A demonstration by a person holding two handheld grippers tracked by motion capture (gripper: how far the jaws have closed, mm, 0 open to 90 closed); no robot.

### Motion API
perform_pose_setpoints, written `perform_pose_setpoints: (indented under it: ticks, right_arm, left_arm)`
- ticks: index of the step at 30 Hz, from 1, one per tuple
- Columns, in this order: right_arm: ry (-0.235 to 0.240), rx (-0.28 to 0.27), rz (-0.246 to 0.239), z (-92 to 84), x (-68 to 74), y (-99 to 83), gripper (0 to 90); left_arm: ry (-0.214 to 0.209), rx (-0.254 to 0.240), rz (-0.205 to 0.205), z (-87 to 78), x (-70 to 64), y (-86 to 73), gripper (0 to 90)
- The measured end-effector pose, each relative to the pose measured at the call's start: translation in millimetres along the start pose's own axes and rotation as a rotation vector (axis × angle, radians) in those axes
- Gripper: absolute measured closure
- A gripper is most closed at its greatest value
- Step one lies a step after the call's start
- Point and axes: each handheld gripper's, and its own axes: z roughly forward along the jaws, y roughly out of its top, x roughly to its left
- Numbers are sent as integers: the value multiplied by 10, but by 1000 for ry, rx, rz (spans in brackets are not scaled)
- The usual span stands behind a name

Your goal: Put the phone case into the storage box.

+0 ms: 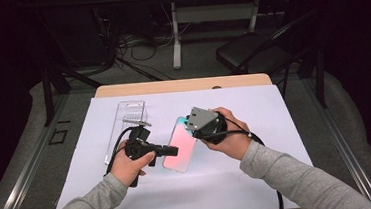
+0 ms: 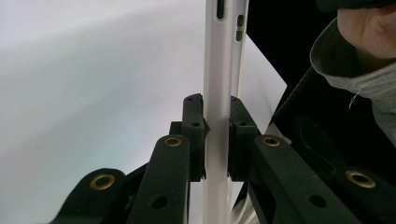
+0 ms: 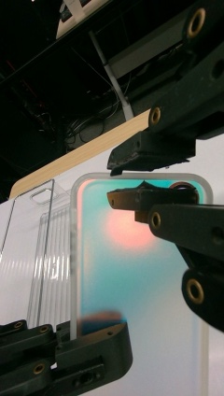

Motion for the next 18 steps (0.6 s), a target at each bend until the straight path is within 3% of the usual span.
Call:
perform_pose_setpoints:
  ticks: [8, 18]
  right_arm:
    - [1, -28, 13, -16, 7, 21, 611]
    - [16, -45, 34, -53, -7, 16, 528]
  left_arm:
    - [3, -8, -5, 4, 19, -6, 819]
    - [15, -23, 1, -14, 43, -7, 819]
